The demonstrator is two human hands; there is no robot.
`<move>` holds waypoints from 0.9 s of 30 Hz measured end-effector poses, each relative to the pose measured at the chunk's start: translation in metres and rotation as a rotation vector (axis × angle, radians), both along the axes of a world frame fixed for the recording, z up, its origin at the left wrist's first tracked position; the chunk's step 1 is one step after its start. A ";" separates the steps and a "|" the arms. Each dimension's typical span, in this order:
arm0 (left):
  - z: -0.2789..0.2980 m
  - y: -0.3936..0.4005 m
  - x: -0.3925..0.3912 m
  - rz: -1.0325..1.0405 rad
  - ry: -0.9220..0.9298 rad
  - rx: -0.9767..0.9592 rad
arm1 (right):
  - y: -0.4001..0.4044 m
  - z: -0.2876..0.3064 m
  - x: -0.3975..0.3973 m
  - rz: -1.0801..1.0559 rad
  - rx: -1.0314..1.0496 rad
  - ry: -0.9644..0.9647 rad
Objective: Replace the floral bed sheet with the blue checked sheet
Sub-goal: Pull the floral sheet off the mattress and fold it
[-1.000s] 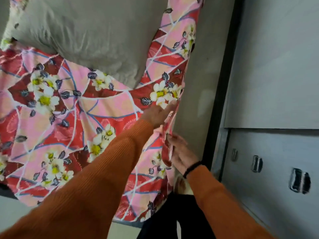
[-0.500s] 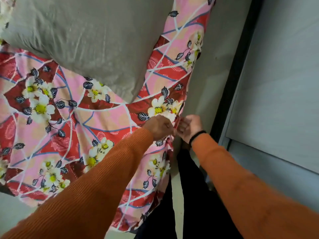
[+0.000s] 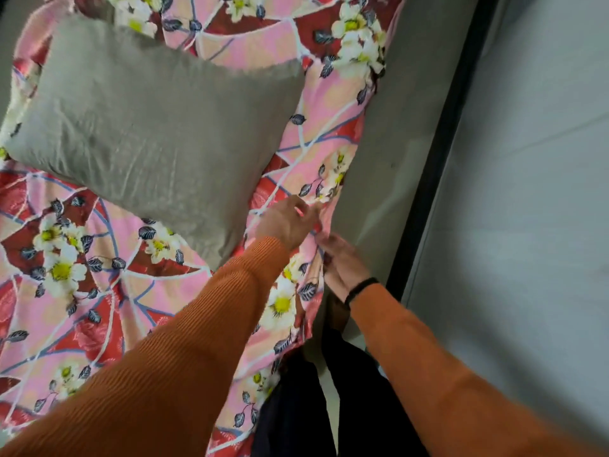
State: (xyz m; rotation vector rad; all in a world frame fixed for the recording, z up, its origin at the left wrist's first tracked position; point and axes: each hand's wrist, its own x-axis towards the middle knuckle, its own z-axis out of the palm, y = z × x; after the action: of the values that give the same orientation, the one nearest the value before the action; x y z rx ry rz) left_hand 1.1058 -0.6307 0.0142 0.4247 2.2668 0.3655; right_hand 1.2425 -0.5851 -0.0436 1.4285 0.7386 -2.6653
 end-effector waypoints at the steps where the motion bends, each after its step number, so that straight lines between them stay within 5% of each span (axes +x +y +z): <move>1: -0.008 0.020 -0.005 -0.079 -0.020 -0.084 | 0.003 0.006 -0.001 0.008 0.009 0.004; 4: -0.036 0.064 -0.018 -0.366 0.023 -0.293 | 0.018 0.022 -0.002 0.146 0.093 -0.045; 8: -0.035 0.090 -0.038 -0.558 -0.039 -0.297 | 0.049 0.019 -0.010 0.293 0.153 -0.249; 16: -0.022 0.095 -0.089 -0.667 -0.422 -0.320 | 0.149 -0.022 -0.131 -0.229 -0.118 -0.322; 19: -0.033 0.102 -0.112 -0.631 -0.527 -0.333 | 0.182 -0.036 -0.164 -0.279 -0.096 -0.418; 22: -0.028 0.130 -0.149 -0.551 -0.666 -0.357 | 0.208 -0.027 -0.181 -0.329 -0.129 -0.320; 27: -0.029 0.216 -0.202 -0.440 -0.185 -0.246 | 0.219 -0.029 -0.169 -0.333 -0.121 -0.069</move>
State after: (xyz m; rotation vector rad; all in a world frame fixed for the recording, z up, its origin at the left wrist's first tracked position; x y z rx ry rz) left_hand 0.9035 -0.4150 -0.0148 0.7091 1.9401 -0.0959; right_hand 1.0737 -0.3660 -0.0721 1.7343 0.3513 -2.8154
